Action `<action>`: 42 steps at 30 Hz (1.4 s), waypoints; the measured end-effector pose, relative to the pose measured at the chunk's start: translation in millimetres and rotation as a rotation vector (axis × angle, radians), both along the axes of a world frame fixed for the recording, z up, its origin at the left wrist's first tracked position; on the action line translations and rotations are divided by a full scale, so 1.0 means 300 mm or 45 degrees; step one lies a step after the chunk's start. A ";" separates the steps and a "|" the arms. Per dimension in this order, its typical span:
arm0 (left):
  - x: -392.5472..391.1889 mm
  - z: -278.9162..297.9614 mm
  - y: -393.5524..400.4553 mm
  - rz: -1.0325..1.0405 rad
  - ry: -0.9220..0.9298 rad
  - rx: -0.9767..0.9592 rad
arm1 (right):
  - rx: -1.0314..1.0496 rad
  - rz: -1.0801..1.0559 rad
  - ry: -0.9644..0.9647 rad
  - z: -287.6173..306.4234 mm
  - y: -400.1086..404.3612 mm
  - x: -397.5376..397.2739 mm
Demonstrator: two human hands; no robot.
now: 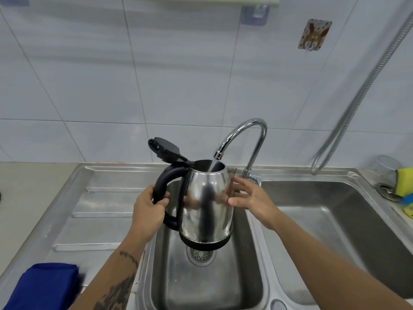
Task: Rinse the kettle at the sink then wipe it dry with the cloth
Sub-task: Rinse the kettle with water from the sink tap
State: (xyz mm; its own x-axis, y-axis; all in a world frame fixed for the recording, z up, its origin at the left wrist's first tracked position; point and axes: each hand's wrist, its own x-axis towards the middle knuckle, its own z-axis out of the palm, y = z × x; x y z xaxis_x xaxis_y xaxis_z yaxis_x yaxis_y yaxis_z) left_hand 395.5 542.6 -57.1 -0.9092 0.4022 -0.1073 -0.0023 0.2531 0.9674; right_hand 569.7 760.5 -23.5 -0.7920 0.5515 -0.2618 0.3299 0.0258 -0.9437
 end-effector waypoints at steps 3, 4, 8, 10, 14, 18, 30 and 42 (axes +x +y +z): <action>-0.001 -0.013 0.004 -0.007 0.004 -0.015 | 0.332 -0.131 -0.200 -0.023 0.074 0.001; -0.001 -0.020 0.004 -0.003 0.004 -0.016 | 0.467 -0.144 -0.281 -0.033 0.098 0.003; -0.003 -0.041 0.013 0.008 0.008 -0.035 | 0.787 -0.060 -0.656 -0.084 0.177 0.020; -0.006 -0.047 0.023 0.009 -0.001 -0.032 | 0.759 -0.055 -0.757 -0.109 0.203 0.026; -0.013 -0.051 0.042 0.008 -0.016 -0.012 | 0.667 -0.101 -0.725 -0.157 0.234 0.015; -0.026 -0.067 0.052 0.016 -0.028 -0.026 | 0.579 -0.265 -0.654 -0.200 0.260 0.000; -0.044 -0.064 0.076 0.017 -0.008 -0.072 | 0.657 -0.551 -0.433 -0.090 0.391 -0.079; -0.041 -0.003 0.083 0.042 -0.007 -0.031 | 0.842 -0.536 -0.703 -0.032 0.464 -0.110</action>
State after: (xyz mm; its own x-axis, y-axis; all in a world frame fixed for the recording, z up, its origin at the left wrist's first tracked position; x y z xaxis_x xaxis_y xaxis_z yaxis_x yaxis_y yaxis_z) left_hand 383.1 567.5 -57.8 -0.9214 0.3689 -0.1220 -0.0167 0.2763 0.9609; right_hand 536.7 899.8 -32.9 -0.3531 0.9327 -0.0727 0.8276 0.2752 -0.4892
